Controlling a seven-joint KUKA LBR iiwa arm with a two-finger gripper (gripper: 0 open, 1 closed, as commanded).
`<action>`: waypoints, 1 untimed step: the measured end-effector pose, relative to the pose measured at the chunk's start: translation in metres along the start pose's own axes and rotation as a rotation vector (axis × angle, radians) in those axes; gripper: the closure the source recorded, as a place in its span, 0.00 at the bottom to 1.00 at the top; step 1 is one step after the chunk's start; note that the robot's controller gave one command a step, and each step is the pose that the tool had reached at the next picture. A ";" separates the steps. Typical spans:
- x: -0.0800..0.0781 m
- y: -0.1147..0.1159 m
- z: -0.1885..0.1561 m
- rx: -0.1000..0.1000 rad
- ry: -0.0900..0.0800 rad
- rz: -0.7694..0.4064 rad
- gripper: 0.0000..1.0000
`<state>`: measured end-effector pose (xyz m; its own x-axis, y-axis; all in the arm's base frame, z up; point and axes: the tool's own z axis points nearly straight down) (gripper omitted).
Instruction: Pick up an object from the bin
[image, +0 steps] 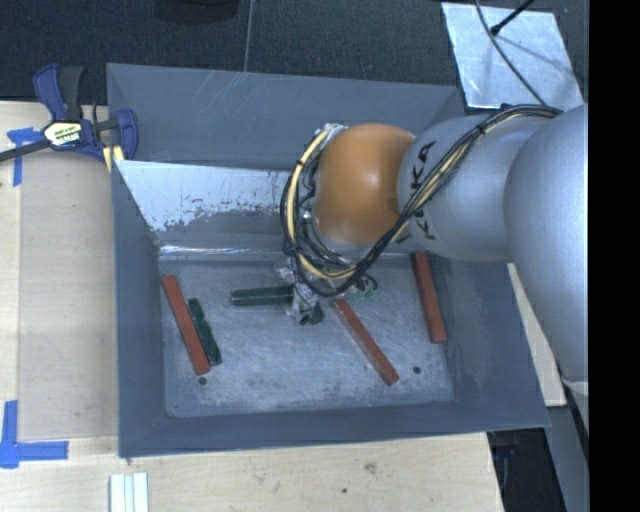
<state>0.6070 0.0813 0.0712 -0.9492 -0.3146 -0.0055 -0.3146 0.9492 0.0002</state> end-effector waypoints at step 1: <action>-0.011 0.012 -0.155 0.003 -0.008 -0.005 1.00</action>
Offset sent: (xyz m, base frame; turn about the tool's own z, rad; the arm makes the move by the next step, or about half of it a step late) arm 0.0028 0.0152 0.1489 -0.0060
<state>0.6128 0.0961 0.2264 -0.9475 -0.3195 -0.0137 -0.3195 0.9476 -0.0024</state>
